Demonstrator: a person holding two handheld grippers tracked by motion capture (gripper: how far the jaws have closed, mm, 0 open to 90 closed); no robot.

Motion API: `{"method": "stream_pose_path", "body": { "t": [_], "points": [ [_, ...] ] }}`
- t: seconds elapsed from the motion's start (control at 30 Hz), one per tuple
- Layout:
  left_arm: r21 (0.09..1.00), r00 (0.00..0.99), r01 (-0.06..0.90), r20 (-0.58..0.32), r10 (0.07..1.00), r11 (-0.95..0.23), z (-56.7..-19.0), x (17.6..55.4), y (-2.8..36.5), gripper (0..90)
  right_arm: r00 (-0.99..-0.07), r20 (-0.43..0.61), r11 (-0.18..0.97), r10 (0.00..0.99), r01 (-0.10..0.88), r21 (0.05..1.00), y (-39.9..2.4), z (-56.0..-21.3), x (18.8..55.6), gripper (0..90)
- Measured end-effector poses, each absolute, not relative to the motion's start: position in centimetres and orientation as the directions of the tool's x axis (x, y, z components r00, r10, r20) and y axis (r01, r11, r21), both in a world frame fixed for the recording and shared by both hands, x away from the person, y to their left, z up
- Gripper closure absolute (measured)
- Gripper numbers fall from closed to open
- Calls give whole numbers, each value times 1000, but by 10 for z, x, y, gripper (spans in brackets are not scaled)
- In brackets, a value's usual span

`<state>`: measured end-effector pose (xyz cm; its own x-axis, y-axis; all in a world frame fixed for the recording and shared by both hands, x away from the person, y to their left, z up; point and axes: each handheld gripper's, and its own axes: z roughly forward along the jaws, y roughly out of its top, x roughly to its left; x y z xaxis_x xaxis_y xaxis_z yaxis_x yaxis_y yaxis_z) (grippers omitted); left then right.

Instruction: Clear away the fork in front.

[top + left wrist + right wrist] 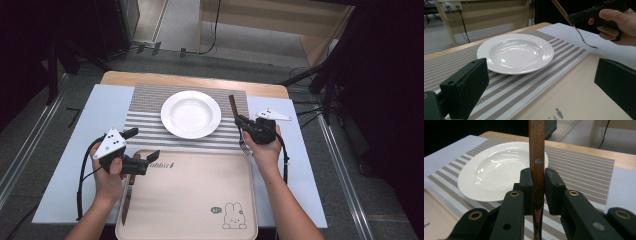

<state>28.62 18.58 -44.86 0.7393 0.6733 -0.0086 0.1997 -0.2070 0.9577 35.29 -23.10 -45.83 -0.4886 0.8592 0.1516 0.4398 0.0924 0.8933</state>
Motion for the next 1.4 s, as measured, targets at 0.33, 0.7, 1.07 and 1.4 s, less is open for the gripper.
{"method": "stream_pose_path", "body": {
  "t": [0.33,0.7,1.07,1.4],
  "points": [
    [964,758,194,-28,652,-184,-444,289,169,0,-546,146,105,825,401,910,-218,-453,326,762],
    [968,774,192,-49,631,-161,-438,291,153,0,-593,125,124,795,360,924,-200,-456,299,762],
    [968,788,216,-97,609,-125,-438,288,145,0,-642,141,110,754,335,936,-181,-461,275,762],
    [960,814,265,-172,554,-91,-440,283,134,0,-691,142,121,709,318,940,-160,-464,261,762]
  ]
}}
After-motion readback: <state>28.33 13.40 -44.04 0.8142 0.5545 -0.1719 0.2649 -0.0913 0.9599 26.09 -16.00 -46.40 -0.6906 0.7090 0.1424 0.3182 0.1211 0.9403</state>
